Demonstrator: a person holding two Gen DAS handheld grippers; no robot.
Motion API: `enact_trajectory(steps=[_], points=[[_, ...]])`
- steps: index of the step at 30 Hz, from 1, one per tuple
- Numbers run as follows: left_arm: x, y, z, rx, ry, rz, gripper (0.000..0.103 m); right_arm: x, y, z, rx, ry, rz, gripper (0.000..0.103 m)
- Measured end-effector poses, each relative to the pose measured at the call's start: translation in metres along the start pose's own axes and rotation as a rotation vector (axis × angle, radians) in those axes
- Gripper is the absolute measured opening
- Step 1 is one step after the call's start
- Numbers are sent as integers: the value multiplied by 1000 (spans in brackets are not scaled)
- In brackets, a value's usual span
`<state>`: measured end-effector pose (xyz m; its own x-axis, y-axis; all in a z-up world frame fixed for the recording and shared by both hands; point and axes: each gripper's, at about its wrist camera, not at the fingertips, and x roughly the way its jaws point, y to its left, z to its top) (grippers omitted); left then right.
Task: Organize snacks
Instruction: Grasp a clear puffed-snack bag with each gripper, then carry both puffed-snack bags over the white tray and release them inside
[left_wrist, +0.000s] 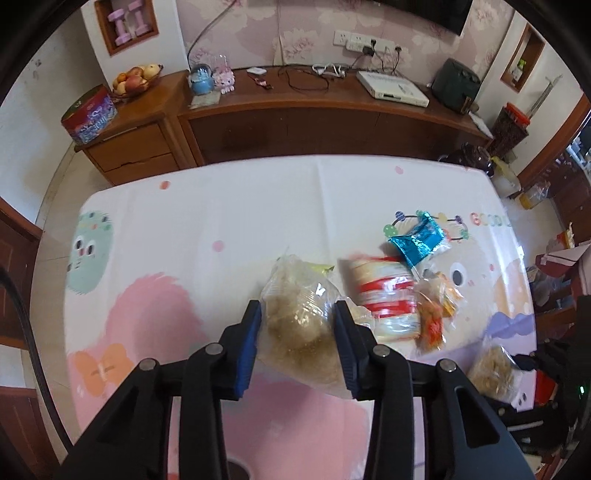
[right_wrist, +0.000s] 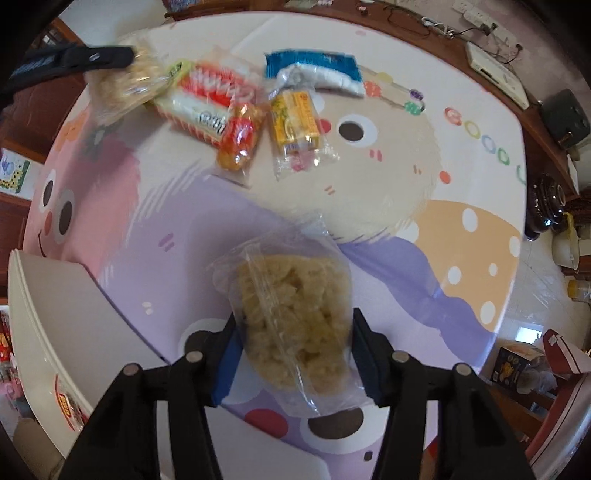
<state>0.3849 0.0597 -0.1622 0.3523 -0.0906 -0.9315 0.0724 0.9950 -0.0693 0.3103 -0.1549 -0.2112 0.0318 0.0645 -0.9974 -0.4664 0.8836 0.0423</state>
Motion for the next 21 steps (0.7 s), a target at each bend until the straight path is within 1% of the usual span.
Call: enact_trajectory(steps=[4,6,8,12,14,17,21], points=[[-44,7,-15,11,-43,-18,37,-32,11,-6,18,-89,-4,55],[-73,7,-26,27,-69,-37,37,-54,18,-11,33,-143,-8,55],[-98,5,-34,42,-95,-56,37,-80,25,-19,46,-205,-13,55],[-159,-2,-61,81,-166,-98,37,-128,31,-40,69,-308,-13,55],[-190,-6,-80,101,-206,-111,37,-153,37,-53,80,-362,-16,55],[-224,-13,-107,125,-247,-121,37,-186,47,-80,116,-435,-5,55],[-255,-22,-143,138,-276,-108,37,-208,64,-119,177,-513,58,55]])
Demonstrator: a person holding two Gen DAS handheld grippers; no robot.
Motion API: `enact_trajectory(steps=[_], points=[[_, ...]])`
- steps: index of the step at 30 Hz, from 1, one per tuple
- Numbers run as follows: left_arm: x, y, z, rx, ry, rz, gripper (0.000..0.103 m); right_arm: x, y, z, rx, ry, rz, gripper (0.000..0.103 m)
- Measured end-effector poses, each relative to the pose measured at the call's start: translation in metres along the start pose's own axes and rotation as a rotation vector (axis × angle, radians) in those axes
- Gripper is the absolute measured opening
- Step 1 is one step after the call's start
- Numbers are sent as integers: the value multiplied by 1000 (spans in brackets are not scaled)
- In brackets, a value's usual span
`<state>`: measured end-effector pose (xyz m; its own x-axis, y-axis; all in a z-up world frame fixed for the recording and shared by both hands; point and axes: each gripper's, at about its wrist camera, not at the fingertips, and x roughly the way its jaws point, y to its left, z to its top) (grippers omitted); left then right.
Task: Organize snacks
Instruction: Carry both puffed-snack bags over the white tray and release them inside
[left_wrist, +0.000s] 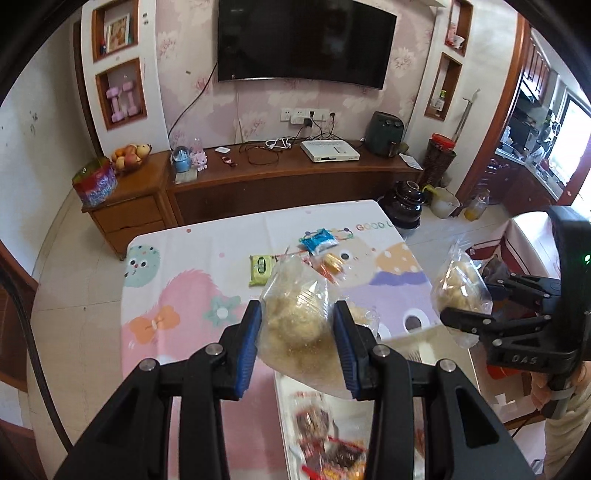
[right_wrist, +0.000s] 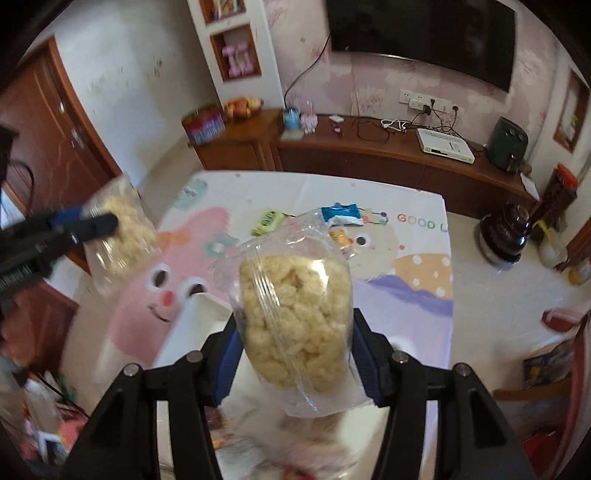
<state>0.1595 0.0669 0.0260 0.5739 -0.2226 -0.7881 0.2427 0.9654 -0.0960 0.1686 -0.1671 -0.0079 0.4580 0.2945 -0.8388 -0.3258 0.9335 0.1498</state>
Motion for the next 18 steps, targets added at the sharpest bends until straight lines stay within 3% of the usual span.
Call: enact_trajectory(steps=[7,13,18], points=[[-41,-22,-54,-7,-37,-5,37,-42,18,-53,83,-114,-1,55],[-54,-42,-98,-39,-83,-13,37,-54,25,-91,125,-158,30,55],[-52,-59,-129,-16,-128,58,37,-48,22,-122,168,-152,60,55]])
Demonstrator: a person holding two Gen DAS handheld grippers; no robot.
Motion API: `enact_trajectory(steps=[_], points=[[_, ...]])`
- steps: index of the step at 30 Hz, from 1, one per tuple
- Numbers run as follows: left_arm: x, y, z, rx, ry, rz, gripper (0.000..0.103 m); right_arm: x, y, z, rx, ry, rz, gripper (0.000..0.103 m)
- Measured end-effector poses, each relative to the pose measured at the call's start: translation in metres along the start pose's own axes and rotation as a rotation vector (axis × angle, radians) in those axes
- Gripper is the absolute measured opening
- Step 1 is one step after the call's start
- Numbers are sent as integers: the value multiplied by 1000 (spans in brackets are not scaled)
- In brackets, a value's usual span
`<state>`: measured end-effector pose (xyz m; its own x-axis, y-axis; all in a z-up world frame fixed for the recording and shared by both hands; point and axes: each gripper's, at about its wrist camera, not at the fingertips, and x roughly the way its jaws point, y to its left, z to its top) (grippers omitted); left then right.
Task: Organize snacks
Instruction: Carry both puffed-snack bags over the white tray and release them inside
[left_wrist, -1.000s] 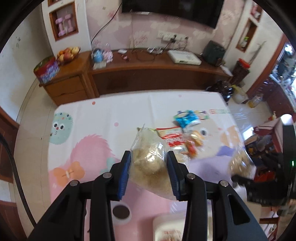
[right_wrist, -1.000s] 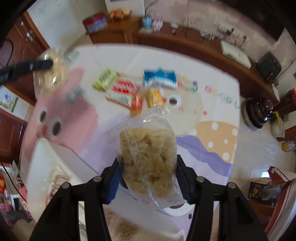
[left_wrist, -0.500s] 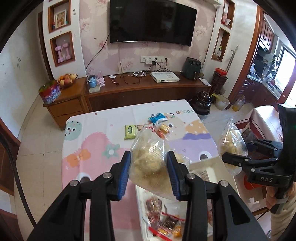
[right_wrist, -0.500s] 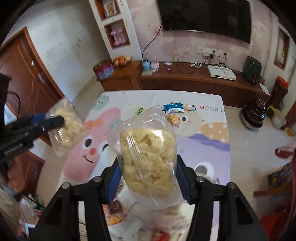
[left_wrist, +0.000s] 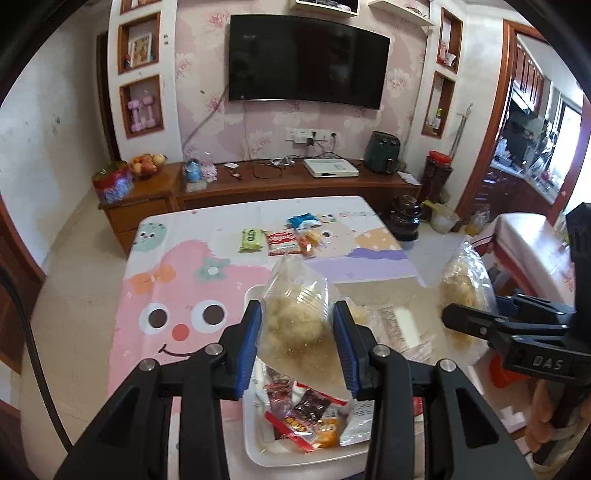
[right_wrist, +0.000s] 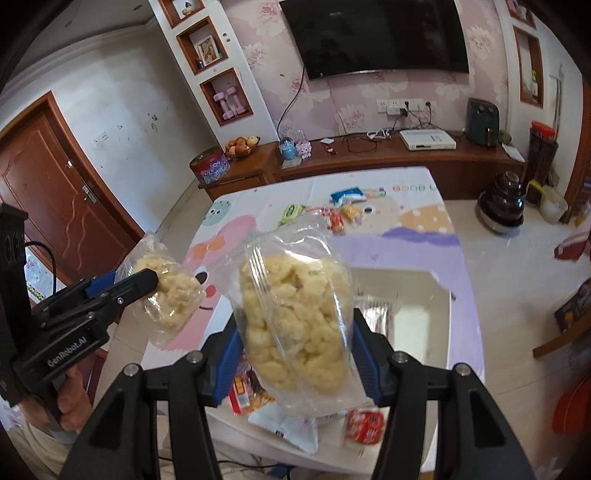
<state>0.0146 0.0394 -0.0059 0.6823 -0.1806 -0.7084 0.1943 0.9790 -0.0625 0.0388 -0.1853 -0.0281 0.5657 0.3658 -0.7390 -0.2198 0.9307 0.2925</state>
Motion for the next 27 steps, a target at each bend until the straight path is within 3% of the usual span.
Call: enact_trajectory(steps=[6,13,27], points=[[20,-17,-28,62,45,64,37,14,-12,-23,45,48,-22,55],[39,-29,-47,78,127,34,38,26,-11,-35,38,73,-47,55],[47,-19,-48,14,145,6,38,37,1,-45,6,98,-70,55]])
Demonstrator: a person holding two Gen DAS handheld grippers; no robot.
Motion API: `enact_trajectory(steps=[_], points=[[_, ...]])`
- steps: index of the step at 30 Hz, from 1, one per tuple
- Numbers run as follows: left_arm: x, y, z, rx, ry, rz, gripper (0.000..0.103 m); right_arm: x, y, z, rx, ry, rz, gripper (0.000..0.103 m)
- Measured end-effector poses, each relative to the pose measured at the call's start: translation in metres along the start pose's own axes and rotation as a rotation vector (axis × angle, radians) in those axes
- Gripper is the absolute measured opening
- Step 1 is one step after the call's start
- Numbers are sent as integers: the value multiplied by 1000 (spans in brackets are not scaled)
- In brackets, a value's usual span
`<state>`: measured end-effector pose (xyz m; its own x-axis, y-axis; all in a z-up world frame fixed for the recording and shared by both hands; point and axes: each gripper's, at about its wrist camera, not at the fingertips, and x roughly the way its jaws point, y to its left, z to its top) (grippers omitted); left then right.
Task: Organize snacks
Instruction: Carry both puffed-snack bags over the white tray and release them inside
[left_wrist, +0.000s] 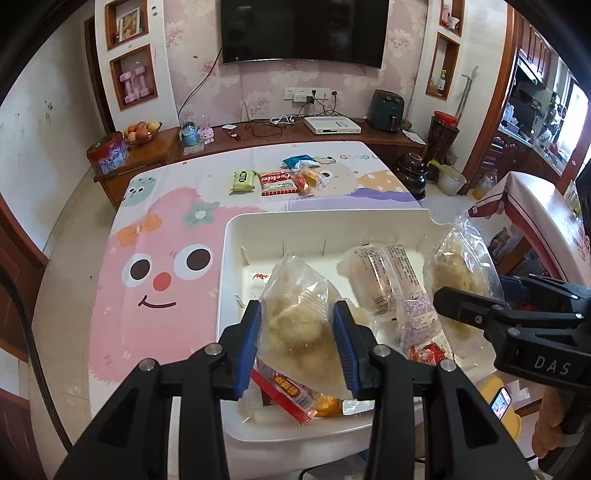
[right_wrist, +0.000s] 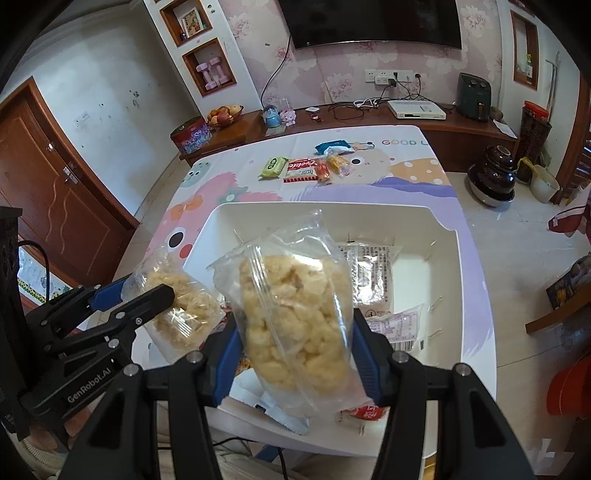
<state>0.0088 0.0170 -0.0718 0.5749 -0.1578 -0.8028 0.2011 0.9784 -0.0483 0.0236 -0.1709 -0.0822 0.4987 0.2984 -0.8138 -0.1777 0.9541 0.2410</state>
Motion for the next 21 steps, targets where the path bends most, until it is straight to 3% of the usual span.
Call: enact_trajectory(steps=[4,8,9,21], points=[[-2,1,1,-8,-18,-10,41,0,2,0,-3,-8,-13,56],[-8,-1,3,-6,-68,34,86,-2,3,1,6,-23,1,57],[-10,-1,4,-7,-80,42,89,-3,2,1,13,-34,10,57],[-9,0,6,-10,-87,58,92,-6,2,2,22,-58,11,60]])
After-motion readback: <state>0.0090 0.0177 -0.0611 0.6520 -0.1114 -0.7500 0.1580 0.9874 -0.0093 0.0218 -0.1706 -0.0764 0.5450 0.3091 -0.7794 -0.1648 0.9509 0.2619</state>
